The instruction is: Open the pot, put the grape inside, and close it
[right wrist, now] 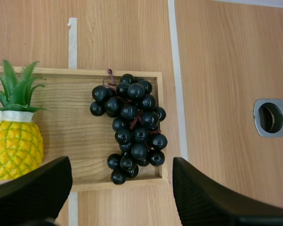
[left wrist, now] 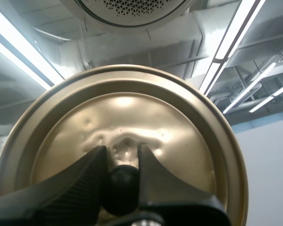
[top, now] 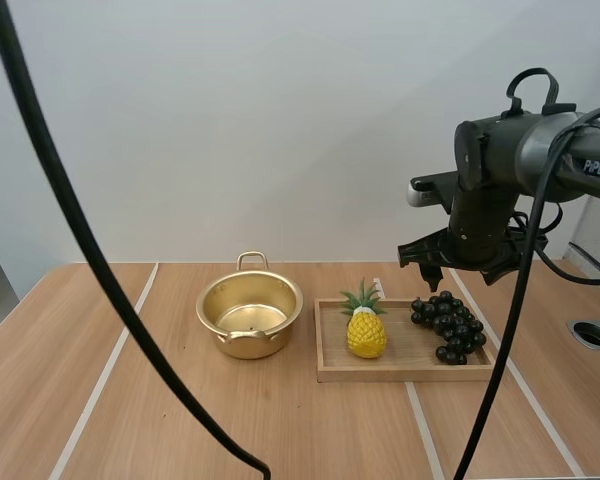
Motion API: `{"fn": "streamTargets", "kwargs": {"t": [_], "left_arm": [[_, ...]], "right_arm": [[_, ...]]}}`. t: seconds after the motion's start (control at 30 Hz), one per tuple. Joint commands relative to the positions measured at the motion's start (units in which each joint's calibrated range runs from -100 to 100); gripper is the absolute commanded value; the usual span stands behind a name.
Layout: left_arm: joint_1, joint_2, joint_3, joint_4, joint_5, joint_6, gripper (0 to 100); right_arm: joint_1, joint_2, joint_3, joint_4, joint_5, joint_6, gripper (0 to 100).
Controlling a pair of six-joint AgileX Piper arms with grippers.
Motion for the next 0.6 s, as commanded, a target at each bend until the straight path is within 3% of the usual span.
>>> {"fn": "streamTargets", "kwargs": {"t": [0.0, 0.37, 0.57], "left_arm": [[0.08, -0.1, -2.8, 0.5, 2.5, -1.3, 0], [0.08, -0.1, -4.3, 0.5, 7.2, -1.3, 0], [0.08, -0.1, -4.3, 0.5, 7.8, -1.3, 0]], "right_arm": [[-0.2, 0.9, 0.2, 0.3, -2.2, 0.4, 100], [-3.8, 7.1, 0.2, 2.5, -9.9, 4.0, 100], [-4.0, 10.9, 0.2, 2.7, -12.8, 3.9, 100]]}}
